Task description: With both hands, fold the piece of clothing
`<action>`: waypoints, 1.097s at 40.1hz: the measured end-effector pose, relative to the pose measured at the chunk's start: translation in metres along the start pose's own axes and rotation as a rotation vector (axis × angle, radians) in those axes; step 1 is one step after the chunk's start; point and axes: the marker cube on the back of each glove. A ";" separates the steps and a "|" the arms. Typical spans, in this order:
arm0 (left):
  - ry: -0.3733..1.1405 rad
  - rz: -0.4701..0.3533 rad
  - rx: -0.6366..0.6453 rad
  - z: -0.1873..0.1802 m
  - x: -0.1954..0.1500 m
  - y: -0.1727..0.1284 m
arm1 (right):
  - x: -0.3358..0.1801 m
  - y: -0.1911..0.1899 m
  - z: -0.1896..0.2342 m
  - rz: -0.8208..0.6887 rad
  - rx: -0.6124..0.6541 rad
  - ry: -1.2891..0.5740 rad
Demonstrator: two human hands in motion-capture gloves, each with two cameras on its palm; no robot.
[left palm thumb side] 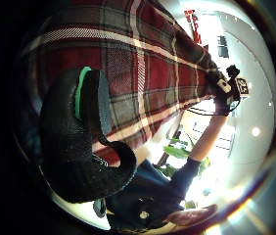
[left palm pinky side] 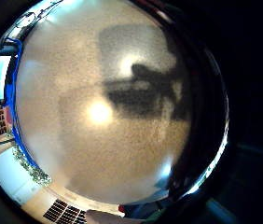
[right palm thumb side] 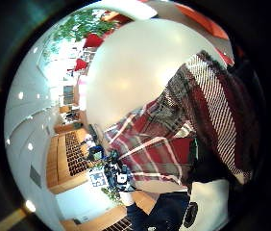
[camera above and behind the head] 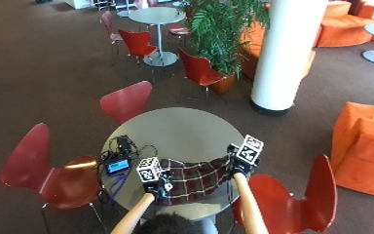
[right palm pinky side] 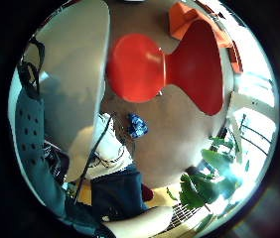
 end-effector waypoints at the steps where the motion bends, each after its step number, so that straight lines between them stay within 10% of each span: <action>1: 0.025 0.005 -0.031 -0.003 0.000 0.003 | -0.008 -0.002 -0.007 -0.024 0.068 0.005; 9: 0.042 -0.078 -0.096 -0.037 -0.019 0.026 | -0.096 0.035 -0.036 -0.150 0.206 0.096; 16: 0.036 -0.097 0.082 -0.069 -0.066 0.018 | -0.216 0.073 0.030 -0.318 0.239 0.294; 27: -0.025 -0.262 0.254 -0.100 -0.163 0.026 | -0.288 0.216 0.121 -0.580 -0.132 0.275; 44: -0.036 -0.302 0.200 -0.125 -0.162 0.041 | -0.302 0.169 0.106 -0.549 0.146 0.335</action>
